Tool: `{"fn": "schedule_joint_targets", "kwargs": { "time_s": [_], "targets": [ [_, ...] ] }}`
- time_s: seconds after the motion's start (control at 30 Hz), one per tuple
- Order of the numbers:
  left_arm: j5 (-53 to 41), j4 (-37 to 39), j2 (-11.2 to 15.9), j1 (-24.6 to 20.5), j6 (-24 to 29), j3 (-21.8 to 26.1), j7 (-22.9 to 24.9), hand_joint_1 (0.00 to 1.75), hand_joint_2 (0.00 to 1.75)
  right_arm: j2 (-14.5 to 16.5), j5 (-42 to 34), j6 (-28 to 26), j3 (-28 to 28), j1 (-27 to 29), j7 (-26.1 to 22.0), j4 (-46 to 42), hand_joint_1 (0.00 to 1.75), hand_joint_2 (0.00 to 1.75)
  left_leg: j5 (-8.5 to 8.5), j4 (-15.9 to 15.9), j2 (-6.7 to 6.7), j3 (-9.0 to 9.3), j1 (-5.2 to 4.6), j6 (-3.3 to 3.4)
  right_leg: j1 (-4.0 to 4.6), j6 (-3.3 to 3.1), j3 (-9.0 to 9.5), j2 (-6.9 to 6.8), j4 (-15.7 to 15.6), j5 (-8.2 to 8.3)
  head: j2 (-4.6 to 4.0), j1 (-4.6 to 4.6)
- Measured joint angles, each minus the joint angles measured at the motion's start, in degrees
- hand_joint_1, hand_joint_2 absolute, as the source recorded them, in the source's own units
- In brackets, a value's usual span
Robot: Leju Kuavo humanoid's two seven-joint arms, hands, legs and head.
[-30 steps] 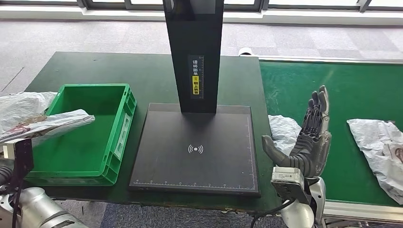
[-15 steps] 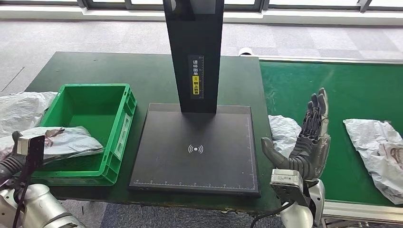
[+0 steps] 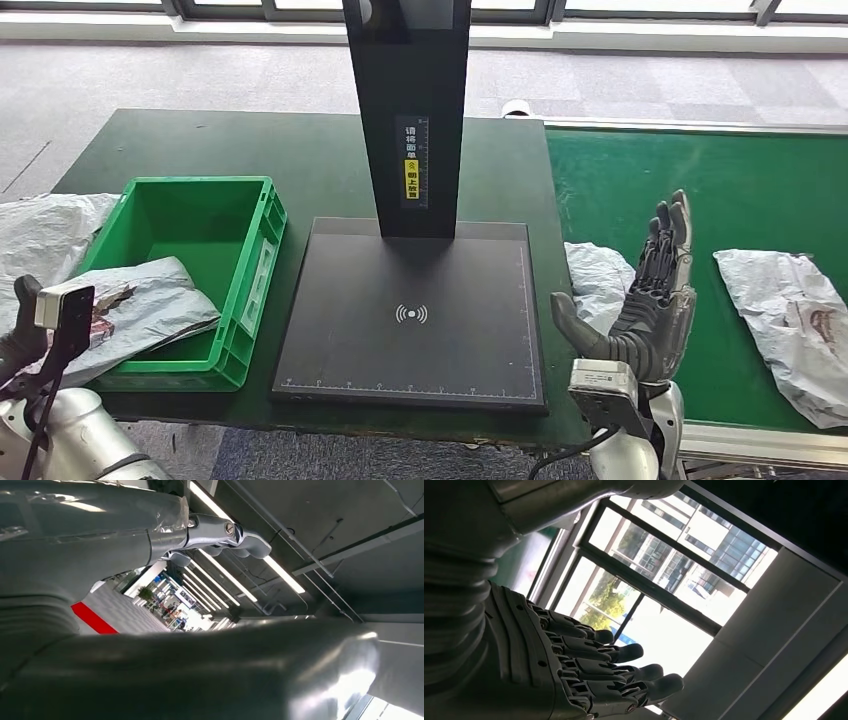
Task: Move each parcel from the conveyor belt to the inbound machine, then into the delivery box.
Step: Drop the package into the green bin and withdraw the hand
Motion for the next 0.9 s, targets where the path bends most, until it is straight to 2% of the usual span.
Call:
{"fn": "schedule_joint_targets", "kwargs": {
  "time_s": [0.13, 0.3, 0.43, 0.6, 0.73, 0.9],
  "targets": [
    [4.5, -2.1, 0.0, 1.8, 0.0, -2.6, 0.0, 0.00, 0.00, 0.0, 1.2, -1.3, -0.1, 0.0, 1.8, 0.2, 0.00, 1.75, -0.01, 0.0, 0.00, 0.00, 0.00, 0.00, 0.00, 0.00, -0.01, 0.00, 0.0, -0.01, 0.00, 0.00],
    [16.6, -5.1, -0.1, 7.6, 0.0, -12.7, 0.0, 0.00, 0.00, -0.7, 12.7, -4.0, -3.7, -2.8, 15.3, 7.3, 0.00, 1.75, -0.01, 0.0, -0.04, -0.01, 0.00, 0.02, -0.02, 0.02, 0.02, -0.06, 0.0, -0.01, 0.00, 0.01],
    [26.6, -7.6, 0.6, 11.8, -0.1, -21.5, 0.0, 0.00, 1.75, -1.5, 18.7, -4.2, -7.9, -5.8, 21.4, 15.2, 0.00, 1.75, 0.02, 0.0, -0.11, -0.02, -0.03, 0.09, -0.09, 0.06, 0.04, -0.14, 0.0, 0.05, 0.01, -0.01],
    [39.7, -10.2, 2.9, 17.5, -2.1, -32.4, 0.0, 0.00, 1.75, -2.4, 21.7, -4.0, -10.6, -8.7, 25.3, 22.7, 0.00, 1.75, 0.03, 0.0, -0.14, -0.03, -0.02, 0.10, -0.07, 0.06, 0.03, -0.12, 0.0, 0.04, 0.01, 0.00],
    [49.5, -14.0, 5.1, 22.4, -7.1, -40.8, 0.0, 0.00, 1.75, -3.2, 23.5, -5.0, -12.5, -11.4, 27.1, 29.8, 0.00, 1.75, 0.01, 0.0, -0.11, -0.05, -0.02, 0.10, -0.08, 0.07, -0.01, -0.08, 0.0, 0.03, 0.01, 0.00],
    [54.2, -18.6, 6.7, 26.5, -12.8, -47.6, 0.0, 0.00, 1.75, -4.3, 26.1, -6.5, -14.7, -13.8, 31.2, 37.5, 0.00, 1.75, -0.01, 0.0, -0.13, -0.07, -0.03, 0.11, -0.10, 0.09, -0.01, -0.11, 0.0, 0.02, 0.00, 0.00]
  ]
}}
